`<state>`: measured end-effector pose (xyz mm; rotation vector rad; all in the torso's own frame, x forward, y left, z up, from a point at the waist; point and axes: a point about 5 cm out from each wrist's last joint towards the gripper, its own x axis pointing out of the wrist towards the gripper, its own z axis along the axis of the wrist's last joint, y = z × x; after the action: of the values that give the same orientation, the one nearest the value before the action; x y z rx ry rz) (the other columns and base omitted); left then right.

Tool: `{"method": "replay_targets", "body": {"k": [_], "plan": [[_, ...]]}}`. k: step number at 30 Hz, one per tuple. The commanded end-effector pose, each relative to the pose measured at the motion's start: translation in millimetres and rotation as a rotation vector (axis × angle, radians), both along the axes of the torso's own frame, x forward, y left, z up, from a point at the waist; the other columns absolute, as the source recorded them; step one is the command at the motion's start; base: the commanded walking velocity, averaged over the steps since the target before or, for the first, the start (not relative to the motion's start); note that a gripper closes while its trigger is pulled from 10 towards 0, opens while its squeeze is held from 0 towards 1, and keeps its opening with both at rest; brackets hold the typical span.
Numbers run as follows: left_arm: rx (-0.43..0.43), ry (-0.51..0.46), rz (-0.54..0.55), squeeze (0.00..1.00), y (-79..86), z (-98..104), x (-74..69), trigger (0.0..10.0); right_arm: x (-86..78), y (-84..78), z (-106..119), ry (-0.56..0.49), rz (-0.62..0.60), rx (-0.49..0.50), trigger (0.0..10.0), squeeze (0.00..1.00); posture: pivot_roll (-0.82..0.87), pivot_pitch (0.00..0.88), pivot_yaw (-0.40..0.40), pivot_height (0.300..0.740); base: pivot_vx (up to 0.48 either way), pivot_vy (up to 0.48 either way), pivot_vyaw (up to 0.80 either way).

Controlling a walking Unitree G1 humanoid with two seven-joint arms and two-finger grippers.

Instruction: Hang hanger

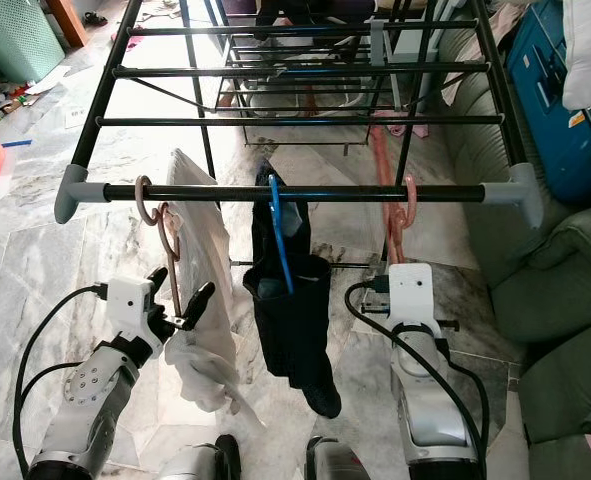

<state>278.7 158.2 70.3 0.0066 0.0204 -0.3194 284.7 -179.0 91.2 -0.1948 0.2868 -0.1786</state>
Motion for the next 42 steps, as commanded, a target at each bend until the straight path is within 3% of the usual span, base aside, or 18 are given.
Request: {"method": "replay_targets", "body": {"k": [1, 6, 12, 19, 20, 21, 23, 24, 38, 39, 40, 41, 42], "plan": [[0.064, -0.020, 0.086, 0.00, 15.5, 0, -0.1, 10.0, -2.0, 2.3, 0, -0.003, 0.005, 0.001, 10.0, 0.00, -0.10, 0.200, 0.063, 0.740, 0.000, 0.000, 0.00], [0.087, -0.048, 0.203, 0.00, 32.2, 6, 6.0, 10.0, -2.0, 1.5, 0, -0.002, 0.007, 0.000, 10.0, 0.00, -0.11, 0.198, 0.057, 0.740, 0.000, 0.000, 0.00], [0.081, -0.157, 0.158, 0.00, 19.8, 25, 7.8, 10.0, -1.1, 1.9, -2, 0.007, 0.017, 0.000, 10.0, 0.00, -0.10, 0.198, 0.054, 0.740, 0.000, 0.000, 0.00], [0.065, -0.126, 0.188, 0.00, 23.0, 19, 9.4, 10.0, -1.2, 6.8, -5, 0.023, 0.040, 0.002, 10.0, 0.00, -0.10, 0.197, 0.052, 0.740, 0.000, 0.000, 0.00], [0.056, -0.117, 0.186, 0.00, 23.1, 17, 8.7, 8.9, -1.1, 7.2, -5, 0.024, 0.043, 0.002, 10.0, 0.00, -0.10, 0.198, 0.051, 0.740, 0.000, 0.000, 0.00], [0.046, -0.103, 0.183, 0.00, 23.4, 14, 6.7, 4.8, -1.1, 7.8, -6, 0.027, 0.047, 0.003, 10.0, 0.00, -0.10, 0.199, 0.050, 0.740, 0.000, 0.000, 0.00], [0.043, -0.101, 0.183, 0.00, 23.5, 13, 6.0, 4.8, -1.1, 7.9, -6, 0.027, 0.047, 0.003, 10.0, 0.00, -0.10, 0.199, 0.050, 0.740, 0.000, 0.000, 0.00], [0.016, -0.091, 0.172, 0.00, 22.6, 11, 4.2, 0.0, -1.2, 8.0, -6, 0.029, 0.050, 0.002, 10.0, 0.00, -0.10, 0.201, 0.046, 0.740, 0.000, 0.000, 0.00], [0.017, -0.083, 0.170, 0.00, 19.4, 8, 3.6, 0.0, -2.2, 9.1, -8, 0.045, 0.070, -0.001, 10.0, 0.00, -0.10, 0.200, 0.045, 0.740, 0.000, 0.000, 0.00], [0.029, -0.079, 0.173, 0.00, 19.7, 8, 4.0, 0.9, -2.3, 9.5, -9, 0.047, 0.072, 0.002, 10.0, 0.00, -0.10, 0.200, 0.045, 0.740, 0.000, 0.000, 0.00], [0.038, -0.076, 0.175, 0.00, 19.9, 8, 4.2, 0.9, -2.4, 9.7, -9, 0.048, 0.074, 0.003, 10.0, 0.00, -0.10, 0.200, 0.045, 0.740, 0.000, 0.000, 0.00], [0.038, -0.081, 0.184, 0.00, 21.1, 8, 4.7, 2.2, -2.5, 10.0, -9, 0.049, 0.075, 0.005, 10.0, 0.00, -0.11, 0.201, 0.045, 0.740, 0.000, 0.000, 0.00], [0.045, -0.088, 0.190, 0.00, 22.5, 9, 5.3, 0.0, -2.9, 10.4, -9, 0.050, 0.076, 0.006, 10.0, 0.00, -0.11, 0.202, 0.045, 0.740, 0.000, 0.000, 0.00]]}}
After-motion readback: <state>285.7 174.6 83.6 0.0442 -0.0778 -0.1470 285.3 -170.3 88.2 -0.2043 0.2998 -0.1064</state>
